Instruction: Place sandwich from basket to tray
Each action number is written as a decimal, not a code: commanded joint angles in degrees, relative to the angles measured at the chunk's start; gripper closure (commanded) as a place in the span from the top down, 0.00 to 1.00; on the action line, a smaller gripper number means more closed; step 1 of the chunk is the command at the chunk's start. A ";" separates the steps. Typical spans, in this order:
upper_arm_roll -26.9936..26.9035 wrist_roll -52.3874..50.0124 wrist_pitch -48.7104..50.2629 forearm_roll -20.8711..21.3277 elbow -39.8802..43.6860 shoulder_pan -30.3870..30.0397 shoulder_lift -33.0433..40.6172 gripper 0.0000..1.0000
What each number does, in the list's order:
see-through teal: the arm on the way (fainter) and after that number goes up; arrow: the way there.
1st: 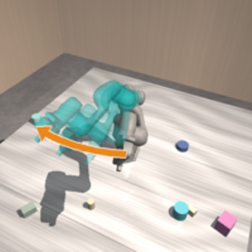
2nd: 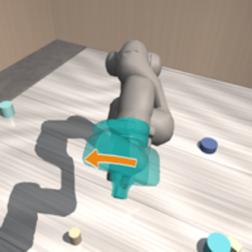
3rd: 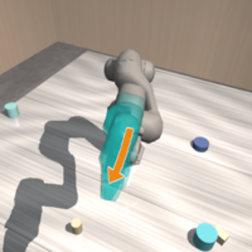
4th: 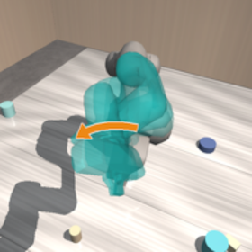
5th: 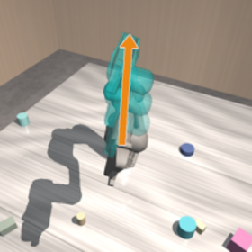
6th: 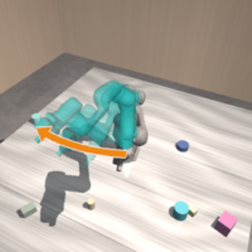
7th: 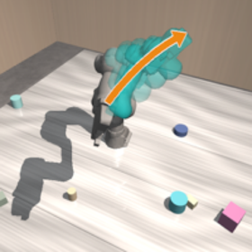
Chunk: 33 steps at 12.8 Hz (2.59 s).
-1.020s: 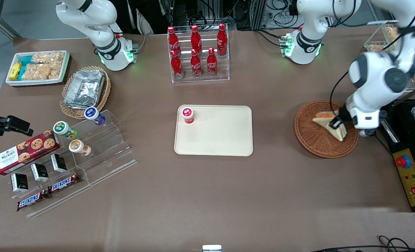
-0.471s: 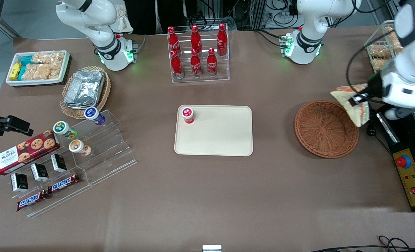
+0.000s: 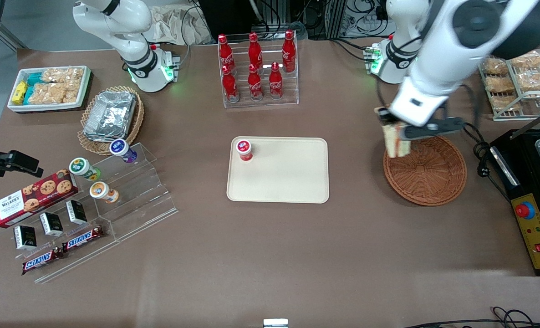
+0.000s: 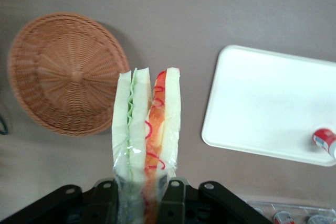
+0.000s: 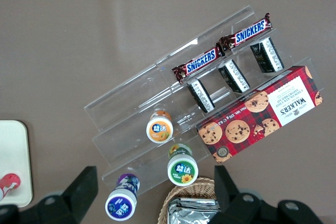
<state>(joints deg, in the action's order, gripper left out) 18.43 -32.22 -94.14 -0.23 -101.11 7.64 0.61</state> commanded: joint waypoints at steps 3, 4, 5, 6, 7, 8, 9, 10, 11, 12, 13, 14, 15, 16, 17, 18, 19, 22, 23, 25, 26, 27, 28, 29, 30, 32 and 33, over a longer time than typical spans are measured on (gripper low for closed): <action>8.90 -6.72 -12.52 5.06 -0.75 2.54 -14.29 0.00; 8.91 -7.59 -16.47 5.33 -1.89 4.56 -17.02 0.00; 8.91 -8.73 -20.69 7.42 -3.56 5.63 -19.31 0.00; 8.91 -9.96 -24.56 10.14 -5.40 6.68 -21.33 0.00; 8.91 -11.36 -27.56 12.43 -6.55 7.56 -23.35 0.00; 8.91 -12.42 -29.15 14.71 -7.00 8.00 -25.81 0.00; 8.91 -12.95 -29.26 17.26 -7.00 8.53 -27.49 0.00; 8.91 -13.31 -29.34 18.68 -7.09 8.62 -28.90 0.00; 8.91 -13.40 -29.69 20.00 -7.00 8.62 -30.39 0.00; 8.91 -14.35 -31.00 21.05 -7.00 8.97 -31.62 0.00; 8.91 -16.19 -31.97 22.80 -7.00 9.06 -32.68 0.00; 8.91 -17.60 -32.15 24.39 -7.00 9.06 -33.04 0.01; 8.91 -18.05 -32.16 24.84 -6.91 9.06 -33.22 0.03; 8.91 -18.23 -32.16 24.84 -6.48 9.15 -33.65 0.34; 8.91 -18.23 -32.16 24.84 -6.12 9.15 -33.57 0.99; 8.91 -18.41 -32.07 24.67 -6.03 9.15 -33.31 1.00; 8.91 -18.41 -32.07 24.32 -5.77 8.89 -33.04 1.00; 8.91 -19.02 -27.44 21.78 -2.88 8.54 -30.51 1.00; 8.82 -19.11 -24.89 20.55 -2.52 8.54 -28.58 1.00; 8.73 -19.11 -20.14 19.57 -0.07 7.84 -26.11 1.00; 8.99 -18.94 -16.72 18.53 1.34 5.57 -24.44 1.00; 9.60 -18.50 -14.95 15.47 2.22 3.20 -21.99 1.00; 9.61 -18.50 -14.84 11.61 2.75 1.87 -18.92 1.00; 9.35 -18.76 -14.49 9.05 3.97 0.03 -15.67 1.00; 9.17 -19.19 -13.71 7.28 4.42 -1.73 -12.77 1.00; 3.41 -19.90 -8.11 4.11 4.43 -1.93 -6.35 1.00; 0.93 -19.47 -4.59 4.01 4.43 -2.10 -3.36 1.00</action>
<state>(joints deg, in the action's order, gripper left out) 23.29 -51.12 -103.22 5.69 -95.16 5.82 -8.76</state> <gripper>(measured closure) 0.000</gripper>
